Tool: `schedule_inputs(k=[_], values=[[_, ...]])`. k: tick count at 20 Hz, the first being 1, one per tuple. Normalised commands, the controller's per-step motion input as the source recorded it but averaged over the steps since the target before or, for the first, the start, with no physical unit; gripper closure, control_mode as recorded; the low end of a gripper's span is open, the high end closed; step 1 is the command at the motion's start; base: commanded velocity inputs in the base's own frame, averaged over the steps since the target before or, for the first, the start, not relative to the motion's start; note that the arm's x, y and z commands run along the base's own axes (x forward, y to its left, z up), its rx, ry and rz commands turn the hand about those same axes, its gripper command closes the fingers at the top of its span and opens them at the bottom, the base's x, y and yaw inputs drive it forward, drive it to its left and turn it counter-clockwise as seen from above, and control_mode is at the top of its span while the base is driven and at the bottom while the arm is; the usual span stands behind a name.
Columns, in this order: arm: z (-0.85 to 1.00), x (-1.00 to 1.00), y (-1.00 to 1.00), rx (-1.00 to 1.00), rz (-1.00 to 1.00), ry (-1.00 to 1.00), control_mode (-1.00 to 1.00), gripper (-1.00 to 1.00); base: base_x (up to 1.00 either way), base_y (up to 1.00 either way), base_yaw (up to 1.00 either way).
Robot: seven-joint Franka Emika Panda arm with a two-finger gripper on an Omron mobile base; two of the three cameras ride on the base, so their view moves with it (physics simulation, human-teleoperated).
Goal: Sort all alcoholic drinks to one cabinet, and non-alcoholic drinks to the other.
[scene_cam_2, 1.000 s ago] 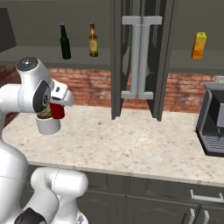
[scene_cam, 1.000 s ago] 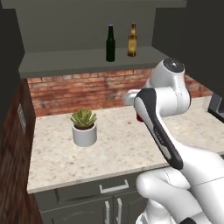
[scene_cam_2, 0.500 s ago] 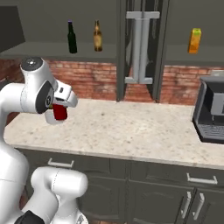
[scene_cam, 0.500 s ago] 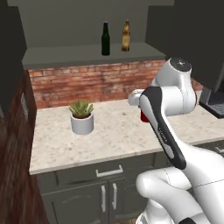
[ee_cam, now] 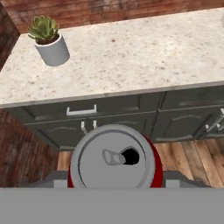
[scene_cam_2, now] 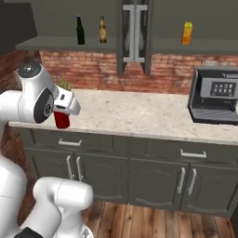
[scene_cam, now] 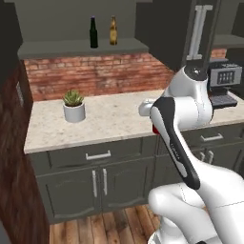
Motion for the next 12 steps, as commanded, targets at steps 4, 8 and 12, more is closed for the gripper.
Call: schedule_inputs(k=[4, 8, 12], values=[[0.0, 0.0, 0.0, 0.0, 0.0, 0.0, 1.0, 1.0, -0.26, -1.0, 0.0], [0.0, 0.0, 0.0, 0.0, 0.0, 0.0, 1.0, 1.0, -0.01, -1.0, 0.0], [0.0, 0.0, 0.0, 0.0, 0.0, 0.0, 1.0, 1.0, 0.15, -1.0, 0.0]])
